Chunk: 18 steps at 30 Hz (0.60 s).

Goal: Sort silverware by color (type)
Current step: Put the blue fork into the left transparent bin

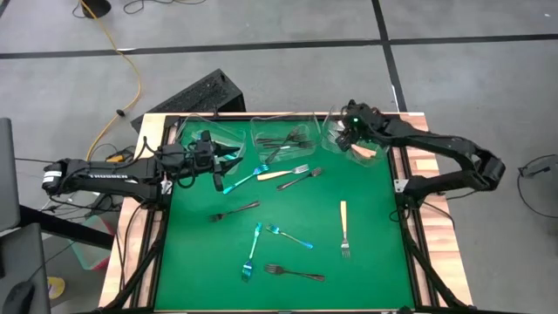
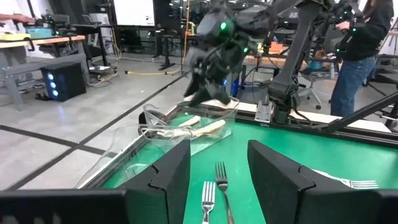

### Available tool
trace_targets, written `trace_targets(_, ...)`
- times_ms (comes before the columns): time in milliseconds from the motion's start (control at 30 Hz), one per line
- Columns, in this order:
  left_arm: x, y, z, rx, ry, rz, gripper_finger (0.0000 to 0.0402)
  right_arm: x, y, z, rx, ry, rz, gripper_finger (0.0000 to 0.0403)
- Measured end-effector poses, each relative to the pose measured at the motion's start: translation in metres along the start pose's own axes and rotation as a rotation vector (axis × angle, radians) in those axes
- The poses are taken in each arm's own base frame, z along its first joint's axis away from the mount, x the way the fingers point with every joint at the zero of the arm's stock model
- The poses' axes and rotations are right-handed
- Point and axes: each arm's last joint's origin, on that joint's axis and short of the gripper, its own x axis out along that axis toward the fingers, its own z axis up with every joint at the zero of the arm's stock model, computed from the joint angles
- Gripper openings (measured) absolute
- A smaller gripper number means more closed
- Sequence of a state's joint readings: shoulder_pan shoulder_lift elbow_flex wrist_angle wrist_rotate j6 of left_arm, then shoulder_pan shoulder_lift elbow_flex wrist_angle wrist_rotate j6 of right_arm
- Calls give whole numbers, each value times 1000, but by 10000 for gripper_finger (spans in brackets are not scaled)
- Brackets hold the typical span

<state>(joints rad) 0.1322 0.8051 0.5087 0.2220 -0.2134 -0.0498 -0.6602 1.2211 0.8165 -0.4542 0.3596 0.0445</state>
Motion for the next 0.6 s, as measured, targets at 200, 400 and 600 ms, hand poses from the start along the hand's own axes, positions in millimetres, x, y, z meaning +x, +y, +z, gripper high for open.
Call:
trace_targets(200,-6,0,5,-13,-30,-28,144,-35,-3,10,56,-135,140,209)
trace_targets(400,-19,2,9,-58,-35,-78,144,-63,4,13,60,-258,370,206)
trace_targets(600,-34,-2,12,-143,-19,-296,144,-85,26,15,-15,-347,611,205)
